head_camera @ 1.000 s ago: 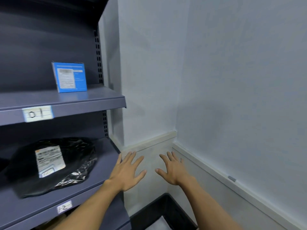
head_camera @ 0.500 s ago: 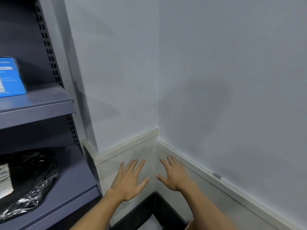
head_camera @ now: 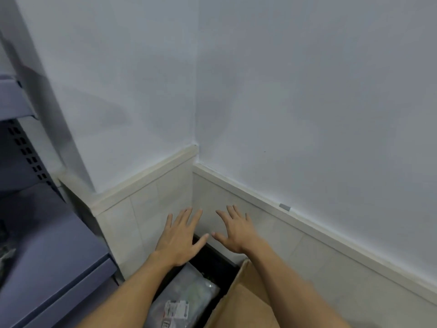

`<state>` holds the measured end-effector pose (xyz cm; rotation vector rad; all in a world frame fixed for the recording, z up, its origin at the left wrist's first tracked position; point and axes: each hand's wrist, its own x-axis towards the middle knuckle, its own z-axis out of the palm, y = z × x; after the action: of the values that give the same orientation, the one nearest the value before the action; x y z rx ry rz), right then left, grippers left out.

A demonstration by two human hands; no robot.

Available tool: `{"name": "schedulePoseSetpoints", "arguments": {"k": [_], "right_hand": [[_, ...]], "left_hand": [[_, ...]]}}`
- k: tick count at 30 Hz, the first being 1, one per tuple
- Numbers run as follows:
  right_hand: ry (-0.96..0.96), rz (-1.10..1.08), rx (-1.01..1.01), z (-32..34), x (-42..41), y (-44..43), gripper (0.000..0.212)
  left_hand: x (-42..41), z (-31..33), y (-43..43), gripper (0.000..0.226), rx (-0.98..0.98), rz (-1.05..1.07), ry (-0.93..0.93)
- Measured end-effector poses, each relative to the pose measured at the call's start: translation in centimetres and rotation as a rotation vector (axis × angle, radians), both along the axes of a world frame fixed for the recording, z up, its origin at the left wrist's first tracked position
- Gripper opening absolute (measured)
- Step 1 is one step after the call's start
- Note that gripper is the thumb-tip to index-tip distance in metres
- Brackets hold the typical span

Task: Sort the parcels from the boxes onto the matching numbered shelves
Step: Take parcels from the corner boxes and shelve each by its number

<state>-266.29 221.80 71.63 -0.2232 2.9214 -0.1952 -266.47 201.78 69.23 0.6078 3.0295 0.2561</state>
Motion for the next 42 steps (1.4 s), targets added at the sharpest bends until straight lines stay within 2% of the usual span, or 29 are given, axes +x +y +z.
{"name": "schedulePoseSetpoints", "arguments": {"k": [3, 7, 16, 29, 33, 39, 42], "right_hand": [[-0.013, -0.019, -0.001, -1.2, 0.4, -0.3, 0.076], [-0.065, -0.040, 0.016, -3.3, 0.9, -0.4, 0.076], [-0.189, -0.048, 0.028, -9.1, 1.2, 0.5, 0.074], [-0.404, 0.073, -0.036, -24.6, -0.9, 2.6, 0.075], [-0.425, 0.125, -0.043, -29.7, -3.3, 3.6, 0.076], [-0.463, 0.188, -0.001, -38.2, -6.6, 4.5, 0.076], [-0.492, 0.228, 0.044, -42.2, -8.1, 4.3, 0.078]], "left_hand": [[-0.4, -1.2, 0.0, 0.114, 0.012, -0.009, -0.039], [-0.5, -3.2, 0.3, 0.100, 0.017, -0.015, -0.083], [-0.2, -11.2, 1.0, 0.097, 0.071, -0.026, -0.219], [3.3, -26.5, 0.5, 0.104, 0.052, 0.192, -0.466], [4.3, -32.2, 0.2, 0.098, 0.052, 0.248, -0.523], [4.4, -41.0, -0.8, 0.115, 0.031, 0.319, -0.575], [4.1, -45.0, -1.0, 0.105, 0.028, 0.357, -0.588]]}}
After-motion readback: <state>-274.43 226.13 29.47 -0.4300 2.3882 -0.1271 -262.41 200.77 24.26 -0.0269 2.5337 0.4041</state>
